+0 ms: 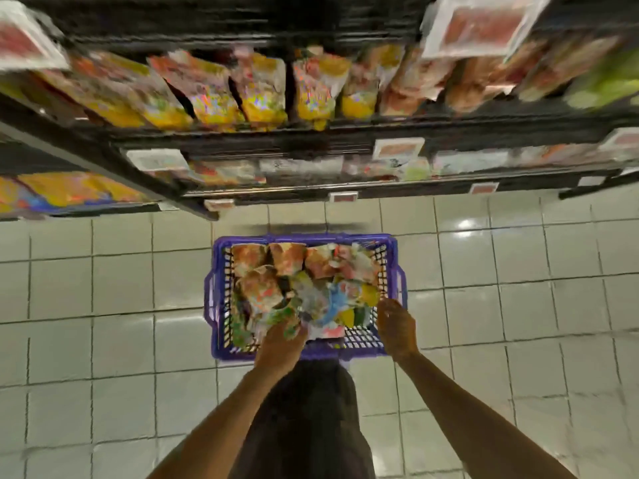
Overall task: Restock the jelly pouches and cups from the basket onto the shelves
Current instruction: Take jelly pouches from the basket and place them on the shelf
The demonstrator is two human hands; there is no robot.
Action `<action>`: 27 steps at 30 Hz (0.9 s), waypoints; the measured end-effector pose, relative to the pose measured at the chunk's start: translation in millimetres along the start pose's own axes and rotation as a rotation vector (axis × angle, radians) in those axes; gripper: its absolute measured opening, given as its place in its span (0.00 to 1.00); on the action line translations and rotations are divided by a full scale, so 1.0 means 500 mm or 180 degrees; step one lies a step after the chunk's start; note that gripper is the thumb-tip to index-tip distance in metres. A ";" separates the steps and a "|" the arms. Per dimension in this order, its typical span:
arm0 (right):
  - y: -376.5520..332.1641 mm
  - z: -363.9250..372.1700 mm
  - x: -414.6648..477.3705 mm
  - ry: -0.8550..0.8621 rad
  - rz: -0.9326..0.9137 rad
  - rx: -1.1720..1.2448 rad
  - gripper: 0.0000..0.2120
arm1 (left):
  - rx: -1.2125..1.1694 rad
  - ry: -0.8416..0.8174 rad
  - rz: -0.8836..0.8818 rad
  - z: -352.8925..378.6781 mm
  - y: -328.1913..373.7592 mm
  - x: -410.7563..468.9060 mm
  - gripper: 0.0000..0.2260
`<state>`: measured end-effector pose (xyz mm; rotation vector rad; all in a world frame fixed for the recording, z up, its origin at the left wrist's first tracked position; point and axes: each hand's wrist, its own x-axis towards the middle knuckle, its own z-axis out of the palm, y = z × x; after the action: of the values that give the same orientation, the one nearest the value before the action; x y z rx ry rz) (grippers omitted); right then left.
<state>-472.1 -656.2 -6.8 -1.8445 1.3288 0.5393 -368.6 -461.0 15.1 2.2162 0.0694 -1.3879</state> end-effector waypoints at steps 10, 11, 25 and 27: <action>0.033 0.114 0.286 -0.0079 -0.0598 -0.0062 0.42 | -0.1467 -0.0641 -0.0230 0.154 0.025 0.308 0.08; 0.039 0.128 0.309 -0.0218 -0.0644 -0.0102 0.45 | -0.1535 -0.0673 -0.0246 0.160 0.030 0.330 0.08; 0.028 0.080 0.271 0.0868 -0.1479 -0.1398 0.10 | -0.1602 -0.0680 0.0476 0.187 0.053 0.335 0.33; 0.007 0.040 0.216 0.0763 -0.1081 -0.0925 0.09 | -0.1422 -0.0690 0.0697 0.162 0.063 0.286 0.34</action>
<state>-434.3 -705.1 -97.9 -2.3775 1.0912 0.3510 -357.8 -556.7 -121.7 1.6493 0.0521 -1.3303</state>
